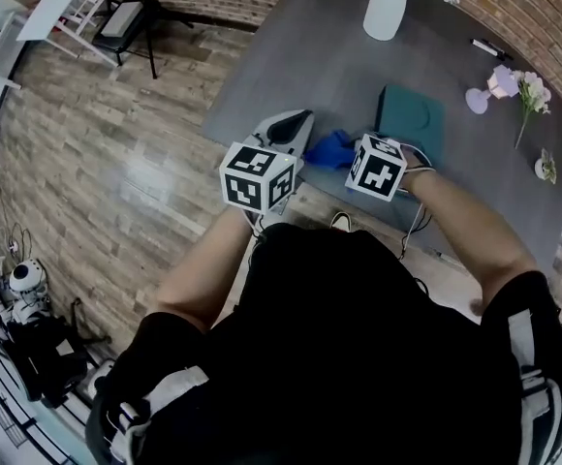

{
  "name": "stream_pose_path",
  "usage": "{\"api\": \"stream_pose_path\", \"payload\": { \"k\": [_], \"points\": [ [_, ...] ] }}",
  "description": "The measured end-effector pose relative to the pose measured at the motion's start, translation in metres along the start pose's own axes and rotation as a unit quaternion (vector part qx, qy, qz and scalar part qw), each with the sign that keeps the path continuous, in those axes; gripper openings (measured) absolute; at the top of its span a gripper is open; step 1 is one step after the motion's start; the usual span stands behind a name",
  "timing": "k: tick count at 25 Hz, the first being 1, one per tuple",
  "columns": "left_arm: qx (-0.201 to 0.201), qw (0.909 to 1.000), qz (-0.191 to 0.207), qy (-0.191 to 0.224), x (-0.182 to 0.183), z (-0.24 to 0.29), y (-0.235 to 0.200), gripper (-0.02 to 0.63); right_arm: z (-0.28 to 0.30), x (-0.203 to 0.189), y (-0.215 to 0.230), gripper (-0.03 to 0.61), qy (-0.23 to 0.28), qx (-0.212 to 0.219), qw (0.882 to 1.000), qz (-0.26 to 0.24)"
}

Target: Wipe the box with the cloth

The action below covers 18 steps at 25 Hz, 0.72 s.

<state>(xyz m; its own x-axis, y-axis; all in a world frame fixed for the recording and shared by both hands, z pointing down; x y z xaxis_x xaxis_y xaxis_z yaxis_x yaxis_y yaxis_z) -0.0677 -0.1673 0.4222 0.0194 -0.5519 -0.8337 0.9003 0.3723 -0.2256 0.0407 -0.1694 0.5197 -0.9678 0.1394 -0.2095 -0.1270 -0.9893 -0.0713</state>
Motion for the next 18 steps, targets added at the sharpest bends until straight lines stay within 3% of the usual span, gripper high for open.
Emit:
{"api": "stream_pose_path", "payload": {
  "k": [5,7,12,18],
  "points": [
    [0.016,0.9998,-0.006,-0.012,0.002,-0.004,-0.028,0.009,0.007,-0.012,0.063,0.149,-0.031,-0.023,0.998,0.044],
    [0.019,0.9997,-0.008,-0.011,0.007,-0.005,-0.041,0.009,0.007,-0.012,0.092,0.149,-0.018,-0.024,0.997,0.077],
    [0.02,0.9996,-0.007,-0.019,0.013,-0.002,-0.055,0.009,0.006,-0.022,0.162,0.149,-0.013,-0.025,0.985,0.171],
    [0.046,0.9982,-0.023,-0.031,0.006,-0.015,-0.069,0.009,0.012,-0.034,0.225,0.149,-0.033,-0.037,0.973,0.225]
  ]
}}
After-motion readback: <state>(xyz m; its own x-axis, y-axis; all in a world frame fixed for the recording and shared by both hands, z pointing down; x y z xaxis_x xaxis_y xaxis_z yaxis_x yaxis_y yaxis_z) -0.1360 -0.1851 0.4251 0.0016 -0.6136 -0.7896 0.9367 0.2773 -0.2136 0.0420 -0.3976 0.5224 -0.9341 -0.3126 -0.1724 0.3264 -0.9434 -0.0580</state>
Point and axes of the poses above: the fingertips, and each gripper's own axes: z forward along the fingers, y to its right, x out of its top, the point moved 5 cm from there along -z, backward along the fingers, and after that the axes turned 12 degrees about -y, right-handed, at the moved point
